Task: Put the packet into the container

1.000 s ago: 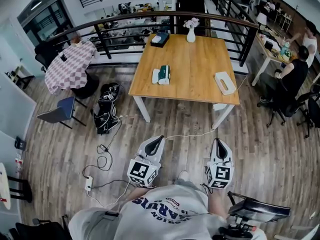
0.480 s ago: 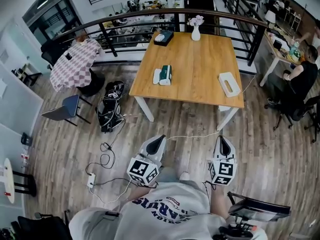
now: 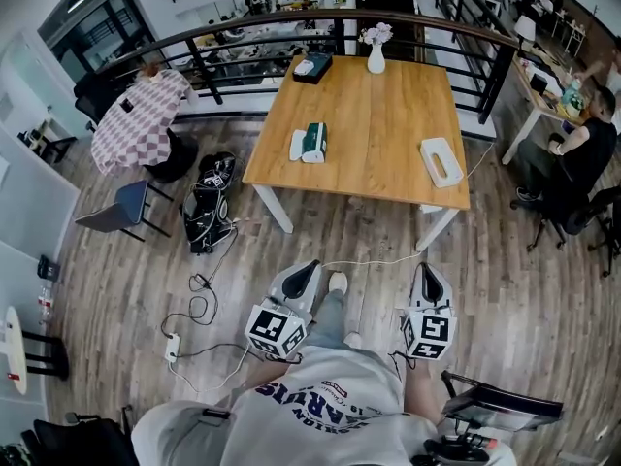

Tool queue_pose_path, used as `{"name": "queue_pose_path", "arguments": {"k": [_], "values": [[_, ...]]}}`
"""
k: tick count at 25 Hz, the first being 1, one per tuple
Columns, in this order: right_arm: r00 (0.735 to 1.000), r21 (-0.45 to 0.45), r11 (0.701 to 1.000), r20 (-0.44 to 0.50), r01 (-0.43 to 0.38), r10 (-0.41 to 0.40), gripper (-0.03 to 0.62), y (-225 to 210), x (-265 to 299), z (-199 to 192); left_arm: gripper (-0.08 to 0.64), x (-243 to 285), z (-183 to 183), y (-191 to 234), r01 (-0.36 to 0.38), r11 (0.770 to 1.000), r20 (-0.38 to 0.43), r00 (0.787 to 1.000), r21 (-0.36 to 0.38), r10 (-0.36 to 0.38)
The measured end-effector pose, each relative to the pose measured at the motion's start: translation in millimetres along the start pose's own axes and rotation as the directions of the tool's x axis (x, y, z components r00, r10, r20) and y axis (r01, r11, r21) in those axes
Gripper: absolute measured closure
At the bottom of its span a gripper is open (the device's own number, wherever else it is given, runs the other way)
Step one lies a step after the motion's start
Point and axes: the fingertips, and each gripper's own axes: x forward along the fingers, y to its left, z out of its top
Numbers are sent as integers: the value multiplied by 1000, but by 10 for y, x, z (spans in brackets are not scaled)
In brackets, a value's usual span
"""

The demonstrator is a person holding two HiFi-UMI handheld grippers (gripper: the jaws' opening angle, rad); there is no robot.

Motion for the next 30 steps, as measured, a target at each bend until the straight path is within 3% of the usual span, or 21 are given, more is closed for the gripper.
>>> {"name": "queue_pose_path", "arguments": {"k": [8, 16, 30], "values": [[999, 2, 999, -15, 36, -36, 584, -190, 252, 36, 563, 408, 133, 112, 42, 999, 22, 999, 25, -43], [999, 8, 999, -24, 37, -37, 584, -265, 743, 108, 563, 817, 87, 390, 56, 998, 16, 998, 3, -56], [999, -51, 999, -35, -10, 8, 584, -169, 2121, 597, 563, 1962, 262, 1382, 50, 999, 26, 998, -18, -49]]}}
